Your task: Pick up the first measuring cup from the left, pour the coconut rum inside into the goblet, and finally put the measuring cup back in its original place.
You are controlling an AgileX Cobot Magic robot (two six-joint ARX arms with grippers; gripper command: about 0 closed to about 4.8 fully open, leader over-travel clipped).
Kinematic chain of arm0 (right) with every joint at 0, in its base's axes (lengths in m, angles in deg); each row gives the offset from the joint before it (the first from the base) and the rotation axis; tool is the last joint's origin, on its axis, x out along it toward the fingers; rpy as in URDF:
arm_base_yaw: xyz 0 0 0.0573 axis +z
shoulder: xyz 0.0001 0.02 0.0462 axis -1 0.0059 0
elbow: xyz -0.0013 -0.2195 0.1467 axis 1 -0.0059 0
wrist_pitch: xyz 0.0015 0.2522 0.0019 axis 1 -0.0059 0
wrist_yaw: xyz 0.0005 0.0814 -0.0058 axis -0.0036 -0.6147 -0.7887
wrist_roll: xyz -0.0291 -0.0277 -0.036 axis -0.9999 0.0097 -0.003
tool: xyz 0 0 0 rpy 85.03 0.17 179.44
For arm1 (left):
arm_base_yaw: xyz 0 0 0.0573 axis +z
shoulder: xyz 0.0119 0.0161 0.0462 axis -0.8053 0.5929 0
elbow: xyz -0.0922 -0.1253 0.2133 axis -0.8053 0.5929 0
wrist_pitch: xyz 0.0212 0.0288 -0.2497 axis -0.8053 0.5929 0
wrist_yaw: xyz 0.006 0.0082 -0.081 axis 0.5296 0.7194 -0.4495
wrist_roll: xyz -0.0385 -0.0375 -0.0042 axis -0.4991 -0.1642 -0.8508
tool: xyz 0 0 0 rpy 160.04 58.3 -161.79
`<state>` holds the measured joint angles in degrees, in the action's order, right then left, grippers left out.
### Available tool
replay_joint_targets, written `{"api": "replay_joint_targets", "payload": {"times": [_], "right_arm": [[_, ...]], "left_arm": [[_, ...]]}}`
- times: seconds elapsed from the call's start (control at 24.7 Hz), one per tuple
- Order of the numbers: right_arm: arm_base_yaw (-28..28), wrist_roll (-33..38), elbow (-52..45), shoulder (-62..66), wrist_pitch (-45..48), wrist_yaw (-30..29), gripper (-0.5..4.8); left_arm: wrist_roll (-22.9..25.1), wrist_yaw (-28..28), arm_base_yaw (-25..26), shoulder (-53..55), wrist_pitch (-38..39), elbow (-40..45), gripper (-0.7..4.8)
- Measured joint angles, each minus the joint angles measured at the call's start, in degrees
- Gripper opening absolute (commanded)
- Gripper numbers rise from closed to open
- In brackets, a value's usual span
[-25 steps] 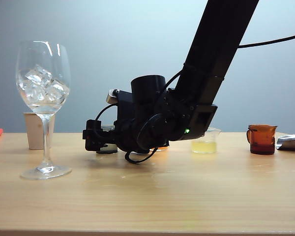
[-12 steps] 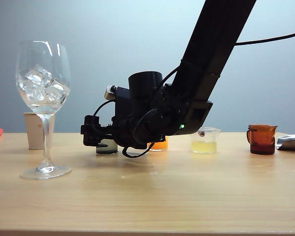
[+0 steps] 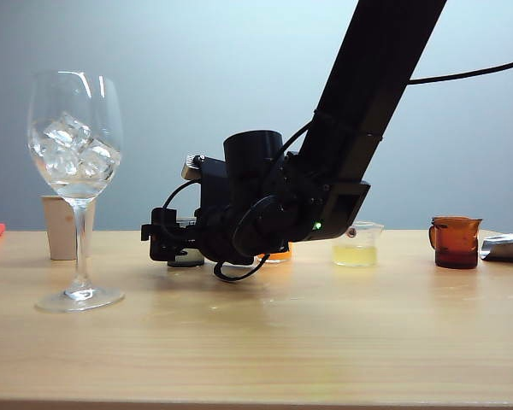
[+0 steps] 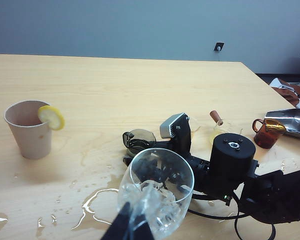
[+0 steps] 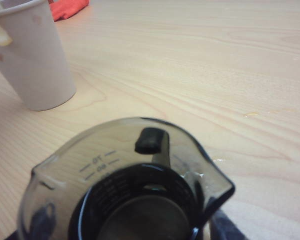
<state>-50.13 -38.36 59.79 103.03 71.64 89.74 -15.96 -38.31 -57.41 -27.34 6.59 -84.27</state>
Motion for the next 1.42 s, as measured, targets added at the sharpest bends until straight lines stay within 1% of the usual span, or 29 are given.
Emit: {"api": "replay_joint_targets", "payload": {"times": [0.69, 1.01, 1.09, 1.26, 1.38, 1.42], "right_arm": [[0.0, 0.0, 0.0, 0.0, 0.3, 0.0, 4.0], [0.0, 0.0, 0.0, 0.0, 2.3, 0.0, 3.99], [0.0, 0.0, 0.0, 0.0, 2.3, 0.0, 3.69], [0.0, 0.0, 0.0, 0.0, 2.1, 0.0, 2.25], [0.0, -0.2, 0.1, -0.1, 2.5, 0.1, 1.46], [0.0, -0.2, 0.1, -0.1, 2.5, 0.2, 1.29]], "left_arm": [[0.0, 0.0, 0.0, 0.0, 0.0, 0.0, -0.06], [0.0, 0.0, 0.0, 0.0, 0.0, 0.0, -0.06], [0.0, 0.0, 0.0, 0.0, 0.0, 0.0, -0.06], [0.0, 0.0, 0.0, 0.0, 0.0, 0.0, -0.06], [0.0, 0.0, 0.0, 0.0, 0.0, 0.0, -0.06], [0.0, 0.0, 0.0, 0.0, 0.0, 0.0, -0.06]]}}
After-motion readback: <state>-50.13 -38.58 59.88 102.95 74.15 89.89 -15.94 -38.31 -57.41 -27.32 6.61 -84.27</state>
